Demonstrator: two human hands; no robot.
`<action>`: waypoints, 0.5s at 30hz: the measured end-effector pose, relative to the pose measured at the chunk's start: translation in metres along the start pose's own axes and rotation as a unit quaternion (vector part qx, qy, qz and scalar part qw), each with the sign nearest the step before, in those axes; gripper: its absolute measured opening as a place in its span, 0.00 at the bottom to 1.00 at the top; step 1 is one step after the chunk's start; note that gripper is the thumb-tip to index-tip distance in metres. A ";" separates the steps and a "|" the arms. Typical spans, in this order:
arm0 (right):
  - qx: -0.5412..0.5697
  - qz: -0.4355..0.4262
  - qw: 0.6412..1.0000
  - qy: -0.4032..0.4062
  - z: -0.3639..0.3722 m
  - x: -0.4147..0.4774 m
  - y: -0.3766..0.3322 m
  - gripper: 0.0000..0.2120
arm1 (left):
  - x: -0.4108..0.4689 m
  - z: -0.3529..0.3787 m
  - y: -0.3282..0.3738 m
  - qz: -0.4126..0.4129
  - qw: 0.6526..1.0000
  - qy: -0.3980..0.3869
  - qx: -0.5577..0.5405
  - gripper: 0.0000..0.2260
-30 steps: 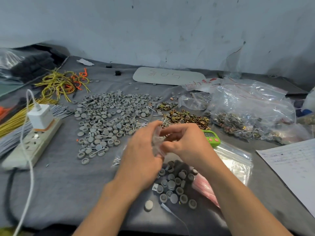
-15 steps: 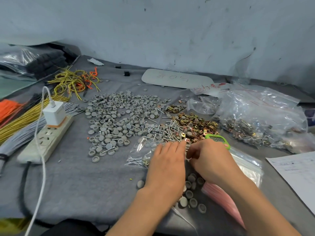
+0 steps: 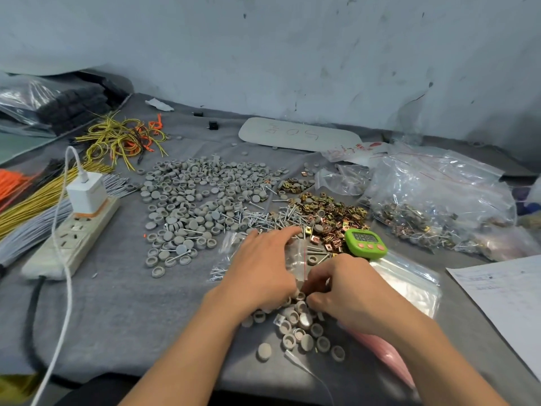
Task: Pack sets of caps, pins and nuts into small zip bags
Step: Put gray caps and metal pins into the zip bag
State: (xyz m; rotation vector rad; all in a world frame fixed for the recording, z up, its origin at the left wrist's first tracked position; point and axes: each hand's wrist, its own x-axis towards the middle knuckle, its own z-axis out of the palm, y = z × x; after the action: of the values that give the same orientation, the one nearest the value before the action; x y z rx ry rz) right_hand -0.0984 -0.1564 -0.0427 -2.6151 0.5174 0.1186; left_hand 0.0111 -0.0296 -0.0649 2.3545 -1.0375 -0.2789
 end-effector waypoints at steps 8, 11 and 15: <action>0.006 0.088 0.989 0.115 -0.009 0.015 0.009 0.17 | -0.004 0.004 0.004 -0.034 0.988 0.092 -0.116 0.41; -0.006 0.107 0.986 0.130 -0.016 0.022 0.010 0.19 | -0.005 -0.004 -0.003 -0.050 0.975 0.130 -0.172 0.31; -0.046 0.100 0.988 0.105 -0.013 0.027 0.009 0.19 | -0.006 -0.014 -0.009 -0.080 0.948 0.152 -0.266 0.26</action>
State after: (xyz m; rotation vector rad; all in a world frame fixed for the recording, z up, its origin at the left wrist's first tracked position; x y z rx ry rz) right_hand -0.0773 -0.1789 -0.0397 -2.6736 0.8676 -0.0725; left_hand 0.0179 -0.0152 -0.0585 1.9093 -0.5370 -0.2136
